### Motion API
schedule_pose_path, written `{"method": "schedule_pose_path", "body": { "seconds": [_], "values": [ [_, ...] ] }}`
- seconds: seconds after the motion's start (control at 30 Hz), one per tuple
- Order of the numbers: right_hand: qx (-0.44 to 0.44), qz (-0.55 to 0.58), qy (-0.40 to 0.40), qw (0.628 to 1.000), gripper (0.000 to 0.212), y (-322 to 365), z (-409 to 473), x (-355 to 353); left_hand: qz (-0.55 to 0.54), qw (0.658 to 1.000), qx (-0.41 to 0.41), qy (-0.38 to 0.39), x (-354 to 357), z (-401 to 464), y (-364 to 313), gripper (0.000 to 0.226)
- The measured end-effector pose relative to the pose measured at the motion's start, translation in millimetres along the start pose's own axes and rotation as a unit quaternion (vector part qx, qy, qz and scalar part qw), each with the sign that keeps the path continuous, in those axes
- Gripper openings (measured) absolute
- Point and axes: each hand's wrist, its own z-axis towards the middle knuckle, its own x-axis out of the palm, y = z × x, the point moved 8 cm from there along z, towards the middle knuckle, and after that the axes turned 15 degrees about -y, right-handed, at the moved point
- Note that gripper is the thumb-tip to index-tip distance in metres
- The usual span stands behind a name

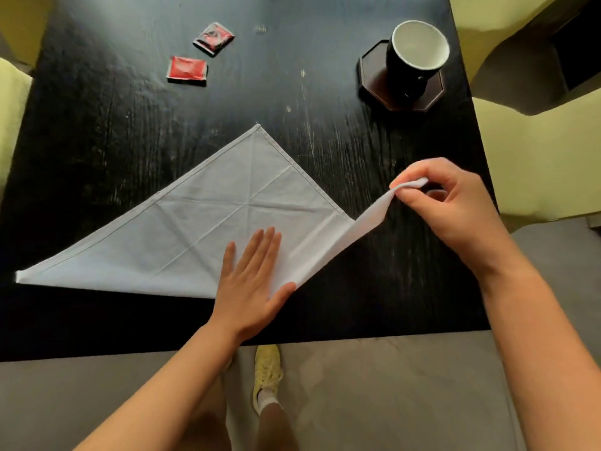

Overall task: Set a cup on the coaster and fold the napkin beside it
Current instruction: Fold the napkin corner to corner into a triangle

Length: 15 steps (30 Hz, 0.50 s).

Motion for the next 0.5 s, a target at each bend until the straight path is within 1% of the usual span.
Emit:
{"method": "schedule_pose_path", "body": {
  "seconds": [0.07, 0.13, 0.23, 0.4, 0.5],
  "values": [
    [0.000, 0.024, 0.007, 1.000, 0.016, 14.4, 20.3, 29.9, 0.005, 0.999, -0.033, -0.004, -3.0, -10.3, 13.4, 0.072],
    [0.030, 0.062, 0.003, 0.998, 0.011, 20.6, 37.4, 59.7, 0.010, 0.999, -0.041, -0.003, -4.1, -15.5, 16.0, 0.073],
    [0.064, 0.103, -0.001, 0.993, 0.010, 24.5, 56.6, 96.7, -0.002, 0.999, -0.046, -0.017, -6.7, -17.9, 16.1, 0.073],
    [0.084, 0.108, -0.012, 0.991, 0.005, 23.1, 80.9, 142.2, -0.053, 0.996, -0.043, -0.056, -13.3, -19.5, 20.2, 0.072],
    [0.122, 0.095, -0.016, 0.988, 0.006, 9.1, 92.3, 172.2, -0.092, 0.991, -0.062, -0.075, -16.7, -19.3, 24.2, 0.066]
  ]
}}
